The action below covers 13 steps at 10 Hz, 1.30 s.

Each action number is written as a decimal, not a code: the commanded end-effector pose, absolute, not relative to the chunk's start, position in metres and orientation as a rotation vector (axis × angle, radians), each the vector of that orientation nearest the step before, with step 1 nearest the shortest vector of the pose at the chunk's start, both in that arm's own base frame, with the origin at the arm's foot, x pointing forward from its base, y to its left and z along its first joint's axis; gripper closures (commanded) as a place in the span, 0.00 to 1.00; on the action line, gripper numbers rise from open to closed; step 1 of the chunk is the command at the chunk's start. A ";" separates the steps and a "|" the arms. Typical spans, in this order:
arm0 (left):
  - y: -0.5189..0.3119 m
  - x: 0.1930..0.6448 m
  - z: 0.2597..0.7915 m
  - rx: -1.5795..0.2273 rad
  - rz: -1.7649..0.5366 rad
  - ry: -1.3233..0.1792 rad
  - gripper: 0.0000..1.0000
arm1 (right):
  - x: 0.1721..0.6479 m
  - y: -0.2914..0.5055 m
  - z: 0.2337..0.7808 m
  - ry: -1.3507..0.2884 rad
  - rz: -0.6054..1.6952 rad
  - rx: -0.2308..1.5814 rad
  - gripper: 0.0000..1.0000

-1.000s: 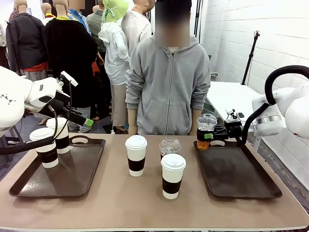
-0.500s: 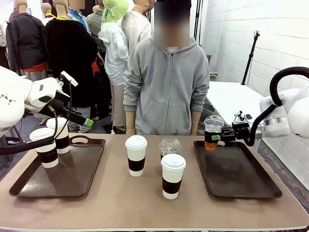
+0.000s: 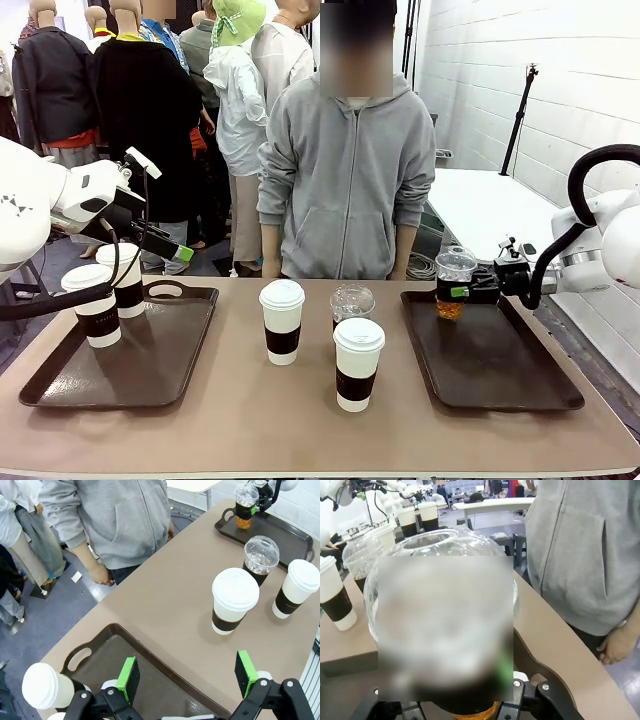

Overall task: Distribute the coffee onto the tray.
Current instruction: Pick up one iced Americano and place it on the right Handle tray.

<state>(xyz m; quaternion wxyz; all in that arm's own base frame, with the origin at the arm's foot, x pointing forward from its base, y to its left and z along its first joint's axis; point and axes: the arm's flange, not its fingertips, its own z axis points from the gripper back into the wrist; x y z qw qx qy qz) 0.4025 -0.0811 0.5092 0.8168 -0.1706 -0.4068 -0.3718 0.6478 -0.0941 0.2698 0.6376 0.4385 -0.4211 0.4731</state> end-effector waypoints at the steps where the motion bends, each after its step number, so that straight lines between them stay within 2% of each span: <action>1: -0.079 0.403 0.507 -0.369 -0.791 -0.864 0.00 | 0.645 -0.099 0.265 -1.006 1.119 0.973 0.36; 9: -0.079 0.403 0.507 -0.369 -0.791 -0.864 0.00 | 0.646 -0.110 0.248 -1.016 1.077 0.949 0.36; 11: -0.079 0.403 0.507 -0.369 -0.791 -0.864 0.00 | 0.643 -0.111 0.251 -0.998 1.057 0.964 0.00; 13: -0.079 0.403 0.507 -0.369 -0.791 -0.864 0.00 | 0.637 -0.115 0.252 -0.982 1.044 0.978 0.00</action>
